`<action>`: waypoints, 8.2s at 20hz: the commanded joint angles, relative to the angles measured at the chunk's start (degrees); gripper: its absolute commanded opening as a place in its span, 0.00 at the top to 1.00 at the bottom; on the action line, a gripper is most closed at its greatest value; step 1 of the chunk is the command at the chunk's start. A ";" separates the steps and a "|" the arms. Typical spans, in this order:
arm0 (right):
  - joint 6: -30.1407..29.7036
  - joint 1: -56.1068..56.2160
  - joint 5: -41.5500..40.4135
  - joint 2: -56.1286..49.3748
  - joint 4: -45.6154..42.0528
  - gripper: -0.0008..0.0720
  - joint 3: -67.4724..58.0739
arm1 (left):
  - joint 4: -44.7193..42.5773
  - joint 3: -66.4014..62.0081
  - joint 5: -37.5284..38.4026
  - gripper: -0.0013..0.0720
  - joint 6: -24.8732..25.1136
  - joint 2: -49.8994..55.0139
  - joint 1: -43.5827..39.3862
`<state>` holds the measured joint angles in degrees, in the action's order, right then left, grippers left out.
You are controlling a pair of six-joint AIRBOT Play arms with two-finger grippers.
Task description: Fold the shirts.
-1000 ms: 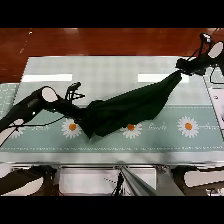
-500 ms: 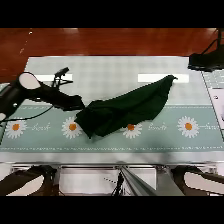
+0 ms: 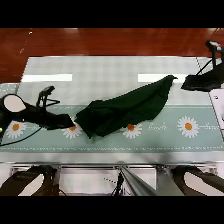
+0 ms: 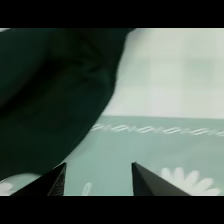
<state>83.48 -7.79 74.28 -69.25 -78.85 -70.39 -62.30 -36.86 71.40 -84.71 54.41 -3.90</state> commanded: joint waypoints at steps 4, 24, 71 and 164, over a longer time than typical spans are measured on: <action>-1.29 -0.02 -2.56 3.10 8.63 0.31 9.09 | 12.28 11.43 -9.11 0.14 4.59 -0.68 -0.48; -3.41 4.42 -2.67 3.17 23.69 0.30 21.49 | 25.24 11.17 -22.47 0.96 9.92 18.01 -15.06; 9.70 -3.34 -5.33 32.74 6.45 0.95 -34.45 | 12.09 -72.26 4.07 0.96 -2.47 -18.51 19.96; -12.20 -26.36 -3.72 -22.03 14.40 0.23 5.42 | 21.00 10.29 -18.71 0.96 -1.73 -0.55 -15.06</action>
<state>71.50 -34.61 70.59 -88.29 -64.71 -65.21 -42.02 -26.26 52.47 -86.00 55.66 -18.94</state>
